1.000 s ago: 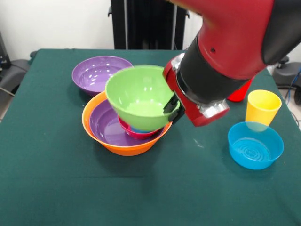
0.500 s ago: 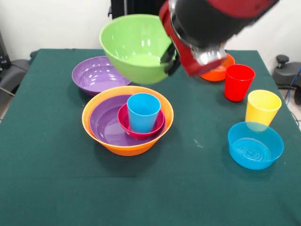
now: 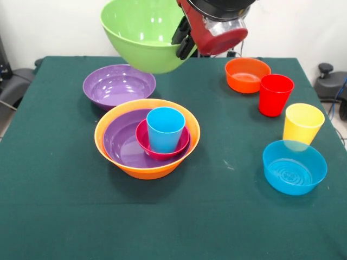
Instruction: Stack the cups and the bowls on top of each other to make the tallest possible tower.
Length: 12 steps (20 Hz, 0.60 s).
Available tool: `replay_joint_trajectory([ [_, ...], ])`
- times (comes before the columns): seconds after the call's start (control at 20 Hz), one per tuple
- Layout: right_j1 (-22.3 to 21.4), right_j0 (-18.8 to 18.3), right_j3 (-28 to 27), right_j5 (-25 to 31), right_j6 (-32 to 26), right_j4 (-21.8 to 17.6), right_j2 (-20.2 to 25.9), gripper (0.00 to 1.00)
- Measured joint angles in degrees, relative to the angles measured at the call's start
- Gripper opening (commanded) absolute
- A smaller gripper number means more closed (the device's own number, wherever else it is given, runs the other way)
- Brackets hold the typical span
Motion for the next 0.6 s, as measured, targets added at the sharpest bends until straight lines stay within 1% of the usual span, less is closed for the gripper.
replay_joint_trajectory([
  [0.25,-1.1,1.0,3.0,-1.9,0.0,0.0,1.5,0.00],
  [0.6,-0.5,2.7,2.6,-2.0,0.0,0.0,2.0,0.00],
])
